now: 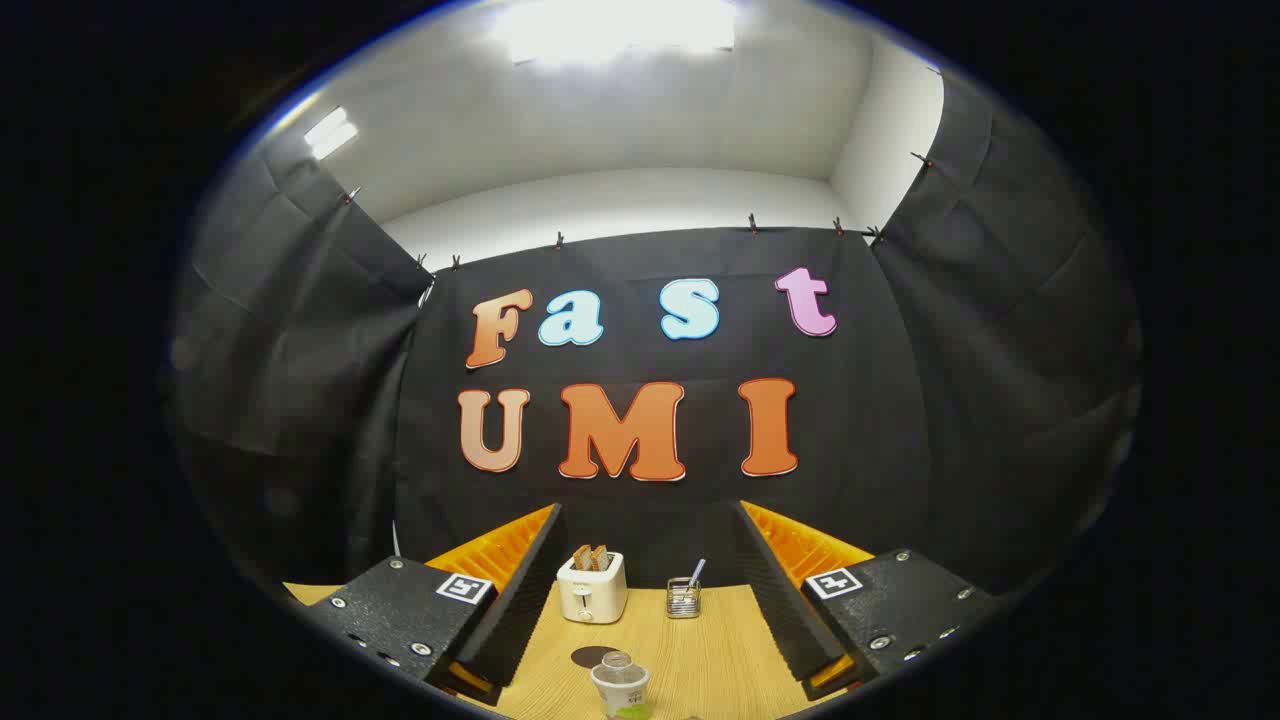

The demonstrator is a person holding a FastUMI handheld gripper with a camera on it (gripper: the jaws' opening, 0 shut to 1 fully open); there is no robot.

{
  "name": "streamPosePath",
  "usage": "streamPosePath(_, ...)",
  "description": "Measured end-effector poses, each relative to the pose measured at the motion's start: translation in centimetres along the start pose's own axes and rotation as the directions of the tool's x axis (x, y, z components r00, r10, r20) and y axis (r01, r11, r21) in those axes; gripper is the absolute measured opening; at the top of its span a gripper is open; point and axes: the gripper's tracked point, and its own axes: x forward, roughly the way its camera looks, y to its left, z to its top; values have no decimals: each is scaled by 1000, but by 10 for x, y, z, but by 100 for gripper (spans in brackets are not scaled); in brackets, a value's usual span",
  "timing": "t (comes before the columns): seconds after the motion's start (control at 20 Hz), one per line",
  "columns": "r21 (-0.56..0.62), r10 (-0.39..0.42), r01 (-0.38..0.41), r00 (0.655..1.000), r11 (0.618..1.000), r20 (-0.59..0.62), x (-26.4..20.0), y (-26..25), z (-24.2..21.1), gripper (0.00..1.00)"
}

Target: Take the bottle from table, then pour the juice into the cup, finally place the bottle on the coaster

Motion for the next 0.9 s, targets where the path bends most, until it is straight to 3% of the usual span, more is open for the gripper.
streamPosePath(0.9, 30, 13, -13, 1000, 999, -11, 2, 3, -10, 98)
